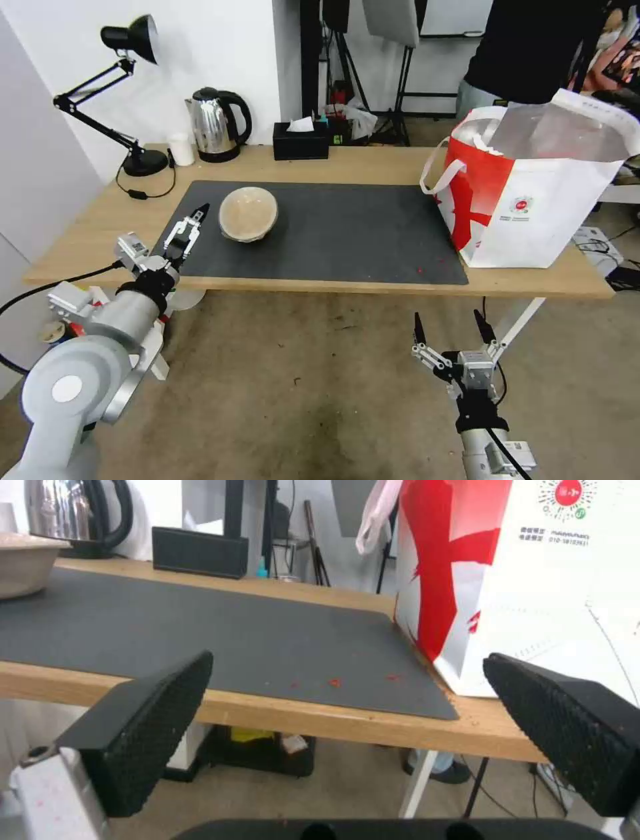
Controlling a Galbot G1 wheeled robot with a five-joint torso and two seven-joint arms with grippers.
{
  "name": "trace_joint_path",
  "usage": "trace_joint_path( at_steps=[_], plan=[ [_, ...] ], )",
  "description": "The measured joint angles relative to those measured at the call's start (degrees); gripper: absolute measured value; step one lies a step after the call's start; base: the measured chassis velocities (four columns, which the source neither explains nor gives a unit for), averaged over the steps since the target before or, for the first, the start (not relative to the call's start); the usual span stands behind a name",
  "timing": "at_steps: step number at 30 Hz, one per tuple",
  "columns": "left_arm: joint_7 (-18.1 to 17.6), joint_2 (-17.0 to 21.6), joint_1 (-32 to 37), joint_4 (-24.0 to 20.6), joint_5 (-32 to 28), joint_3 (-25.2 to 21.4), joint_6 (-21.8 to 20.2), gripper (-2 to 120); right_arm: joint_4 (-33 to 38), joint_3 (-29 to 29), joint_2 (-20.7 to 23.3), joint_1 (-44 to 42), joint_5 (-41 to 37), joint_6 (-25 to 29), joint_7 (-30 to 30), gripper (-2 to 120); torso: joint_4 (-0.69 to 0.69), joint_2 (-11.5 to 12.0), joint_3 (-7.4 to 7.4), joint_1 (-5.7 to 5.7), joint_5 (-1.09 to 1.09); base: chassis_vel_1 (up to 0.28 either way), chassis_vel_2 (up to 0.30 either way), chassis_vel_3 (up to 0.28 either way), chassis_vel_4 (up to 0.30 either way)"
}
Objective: Pick up the trash from the table and place it into the takeout bag.
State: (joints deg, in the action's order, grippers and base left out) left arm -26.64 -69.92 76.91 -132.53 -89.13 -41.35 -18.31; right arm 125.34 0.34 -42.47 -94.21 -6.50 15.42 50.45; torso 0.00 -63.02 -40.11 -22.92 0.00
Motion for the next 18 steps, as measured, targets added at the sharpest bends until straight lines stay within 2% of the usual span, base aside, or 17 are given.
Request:
trace_joint_path(
  at_steps=[7,11,15,18],
  plan=[
    [-1.2,0.6,-1.8,2.8,0.2,0.8,0.2,100,0.0,0.0,0.0,0.0,0.0,0.0,0.0,100,0.0,0.0,0.0,0.0,0.0,0.0,0.0,0.0,0.0],
    [-3.5,0.7,-3.6,4.6,0.7,2.3,0.2,100,0.0,0.0,0.0,0.0,0.0,0.0,0.0,100,0.0,0.0,0.0,0.0,0.0,0.0,0.0,0.0,0.0],
    [-7.2,1.4,-6.3,7.6,0.6,4.3,0.2,100,0.0,0.0,0.0,0.0,0.0,0.0,0.0,100,0.0,0.0,0.0,0.0,-0.01,0.0,0.0,0.0,0.0],
    [-8.5,1.8,-7.5,8.8,0.3,5.0,0.2,100,0.0,0.0,0.0,0.0,0.0,0.0,0.0,100,0.0,0.0,0.0,0.0,0.01,0.0,0.0,0.0,0.0]
  ],
)
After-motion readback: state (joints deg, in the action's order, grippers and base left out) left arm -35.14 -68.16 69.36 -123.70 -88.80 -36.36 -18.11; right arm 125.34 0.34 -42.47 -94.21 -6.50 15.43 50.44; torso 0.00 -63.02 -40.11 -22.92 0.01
